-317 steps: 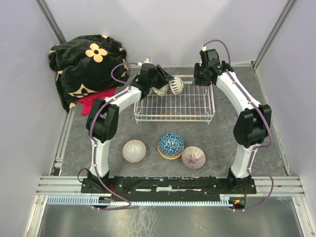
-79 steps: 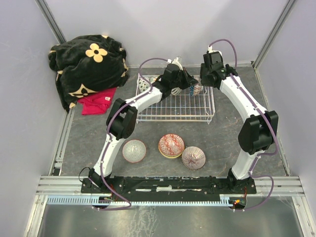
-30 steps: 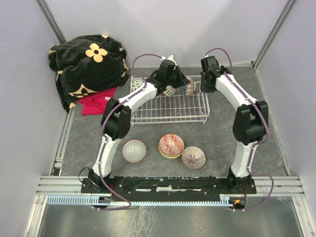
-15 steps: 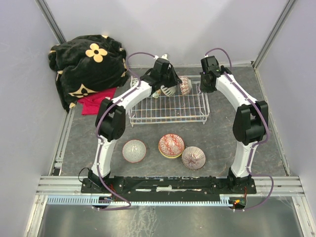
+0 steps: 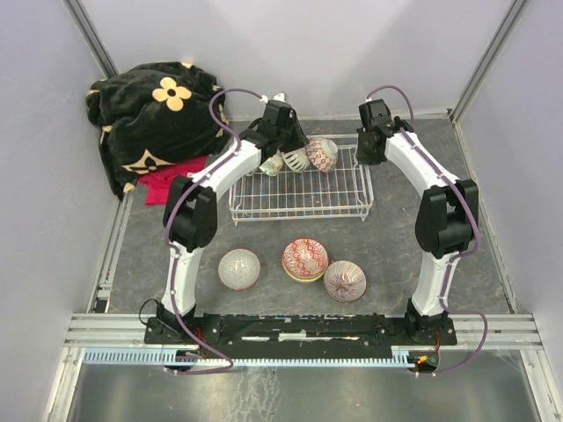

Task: Load the bowls into the dish rack
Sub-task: Turn the bowl upside down on the dish rack, then pick up the bowl from the center of the board.

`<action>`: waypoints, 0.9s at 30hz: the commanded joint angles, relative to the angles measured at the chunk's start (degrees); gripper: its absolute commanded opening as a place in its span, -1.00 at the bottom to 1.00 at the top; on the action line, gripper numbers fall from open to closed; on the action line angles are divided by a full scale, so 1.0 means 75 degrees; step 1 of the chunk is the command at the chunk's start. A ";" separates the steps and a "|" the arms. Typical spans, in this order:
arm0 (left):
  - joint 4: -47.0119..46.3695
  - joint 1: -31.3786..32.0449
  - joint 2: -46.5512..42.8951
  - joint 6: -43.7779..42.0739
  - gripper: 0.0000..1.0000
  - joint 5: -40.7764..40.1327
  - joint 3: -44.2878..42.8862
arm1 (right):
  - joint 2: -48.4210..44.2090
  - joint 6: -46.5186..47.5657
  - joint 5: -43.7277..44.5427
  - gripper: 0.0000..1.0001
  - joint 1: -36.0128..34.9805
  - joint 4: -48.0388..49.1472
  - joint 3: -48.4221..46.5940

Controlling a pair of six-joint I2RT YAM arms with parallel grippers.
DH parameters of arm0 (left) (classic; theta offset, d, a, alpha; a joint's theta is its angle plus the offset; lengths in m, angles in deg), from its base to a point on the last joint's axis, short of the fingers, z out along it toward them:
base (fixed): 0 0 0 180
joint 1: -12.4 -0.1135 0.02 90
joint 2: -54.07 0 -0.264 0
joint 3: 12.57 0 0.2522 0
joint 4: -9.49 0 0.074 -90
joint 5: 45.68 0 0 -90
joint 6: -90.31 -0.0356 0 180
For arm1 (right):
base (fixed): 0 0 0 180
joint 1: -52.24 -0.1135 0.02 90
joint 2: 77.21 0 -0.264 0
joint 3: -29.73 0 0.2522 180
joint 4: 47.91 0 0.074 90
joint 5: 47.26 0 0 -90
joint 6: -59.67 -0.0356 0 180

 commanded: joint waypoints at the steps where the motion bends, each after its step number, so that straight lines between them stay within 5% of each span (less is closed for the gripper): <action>1: 0.0460 -0.0161 -0.0474 -0.0437 -0.28 -0.0058 -0.0297 | -0.0158 -0.0003 0.0472 -0.58 0.0279 -0.0154 -0.0264; 13: 0.1225 0.0131 -0.1745 -0.0952 -0.11 0.0252 -0.0362 | -0.0467 -0.0033 0.0046 -0.36 0.0311 -0.0041 -0.0268; 21: 0.1873 0.0497 -0.3565 -0.1418 -0.07 0.0016 0.1127 | -0.0844 -0.0113 -0.0177 -0.24 0.0307 -0.0045 -0.0401; 27: 0.2893 0.1612 -0.4391 -0.1823 -0.05 -0.0346 0.1923 | -0.1659 -0.0037 -0.0142 -0.10 0.0291 -0.0176 -0.0164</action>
